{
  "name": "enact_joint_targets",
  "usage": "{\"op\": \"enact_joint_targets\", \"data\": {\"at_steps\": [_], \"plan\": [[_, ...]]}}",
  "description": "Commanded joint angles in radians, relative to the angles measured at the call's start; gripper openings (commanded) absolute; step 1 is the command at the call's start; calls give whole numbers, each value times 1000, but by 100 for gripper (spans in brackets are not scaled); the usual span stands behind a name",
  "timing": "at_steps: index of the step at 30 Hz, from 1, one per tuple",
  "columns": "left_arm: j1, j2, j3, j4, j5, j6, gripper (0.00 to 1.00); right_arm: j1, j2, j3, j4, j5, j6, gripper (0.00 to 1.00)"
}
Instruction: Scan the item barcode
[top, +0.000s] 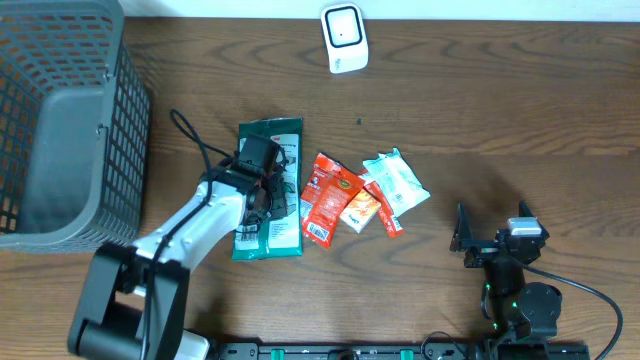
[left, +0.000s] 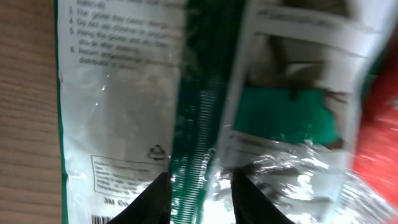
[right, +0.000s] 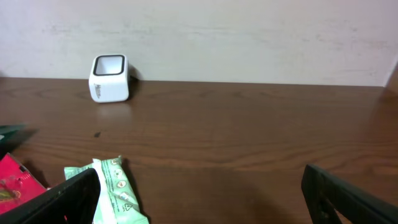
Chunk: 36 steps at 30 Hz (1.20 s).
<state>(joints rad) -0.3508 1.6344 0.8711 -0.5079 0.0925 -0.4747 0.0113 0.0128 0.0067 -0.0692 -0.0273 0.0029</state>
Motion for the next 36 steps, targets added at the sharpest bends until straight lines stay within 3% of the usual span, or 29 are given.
{"op": "enact_joint_targets", "data": {"at_steps": [1, 15, 26, 30, 36], "plan": [[-2, 28, 14, -4, -89, -12, 34, -11, -1, -1, -3, -4, -11, 99], [-1, -12, 19, -24, -154, 11, 34, -11, -1, -1, -3, -4, -11, 99], [90, -433, 30, -166, -178, 53, 34, -11, -1, -1, -3, -4, -11, 99], [171, -513, 30, -249, -271, 65, 33, -11, -1, -1, -3, -4, -11, 99], [268, -531, 30, -294, -274, 136, 33, -11, -1, -1, -3, -4, -11, 99]]}}
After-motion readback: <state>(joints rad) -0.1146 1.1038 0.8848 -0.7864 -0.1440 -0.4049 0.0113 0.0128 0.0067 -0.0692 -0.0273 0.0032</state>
